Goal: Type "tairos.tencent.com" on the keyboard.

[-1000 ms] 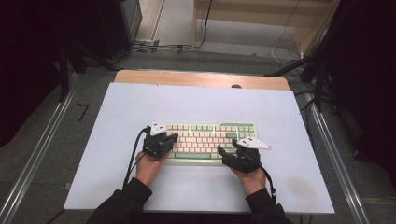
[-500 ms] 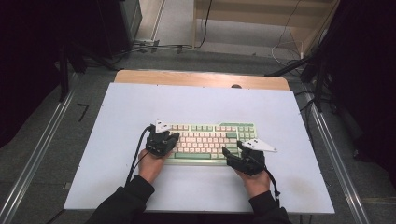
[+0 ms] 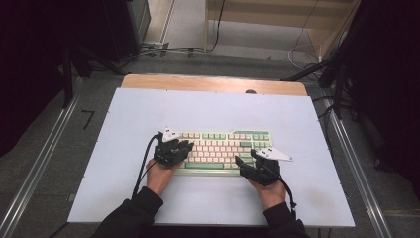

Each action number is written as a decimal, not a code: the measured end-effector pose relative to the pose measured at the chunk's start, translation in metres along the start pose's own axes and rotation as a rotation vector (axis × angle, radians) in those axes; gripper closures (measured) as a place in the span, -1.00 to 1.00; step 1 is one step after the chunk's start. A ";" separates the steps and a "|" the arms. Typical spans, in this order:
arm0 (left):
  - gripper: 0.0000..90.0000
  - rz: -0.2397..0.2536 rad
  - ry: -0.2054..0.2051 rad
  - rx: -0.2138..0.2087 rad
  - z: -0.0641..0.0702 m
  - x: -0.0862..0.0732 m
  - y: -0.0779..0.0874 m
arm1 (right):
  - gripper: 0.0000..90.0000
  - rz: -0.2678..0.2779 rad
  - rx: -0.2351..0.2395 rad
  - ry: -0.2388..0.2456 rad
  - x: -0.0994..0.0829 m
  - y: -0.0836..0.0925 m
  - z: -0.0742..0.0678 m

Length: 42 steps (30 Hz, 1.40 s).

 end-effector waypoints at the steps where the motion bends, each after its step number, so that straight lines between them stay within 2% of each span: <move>1: 0.49 0.006 -0.009 -0.001 0.001 0.001 0.001 | -0.24 0.001 0.000 0.000 0.000 0.000 0.000; 7: -0.02 0.037 -0.032 0.017 0.005 0.002 0.003 | -0.24 0.002 0.003 0.003 0.001 -0.001 -0.002; 10: -0.15 0.042 -0.032 0.014 0.006 0.002 0.005 | -0.24 0.002 0.005 0.007 0.002 -0.002 -0.003; 24: -0.21 0.047 -0.016 0.033 0.003 -0.001 0.012 | -0.23 0.004 0.022 0.020 0.005 -0.006 -0.010; 28: -0.21 0.057 -0.020 0.054 0.002 -0.002 0.015 | -0.23 0.006 0.030 0.027 0.006 -0.007 -0.013; 31: -0.21 0.074 -0.004 0.058 0.000 -0.002 0.019 | -0.23 0.005 0.034 0.029 0.006 -0.008 -0.014; 42: -0.21 0.080 0.015 0.083 -0.006 -0.008 0.032 | -0.17 0.003 0.058 0.044 0.011 -0.015 -0.026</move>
Point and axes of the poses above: each handheld gripper's, and its own axes: y roughly backward along the jaws, x roughly out of its top, z roughly to its right, the point moved 4 cm from there along -y, roughly forward along the jaws, and after that the axes turned 15 degrees about -x, right-handed, at the moved point
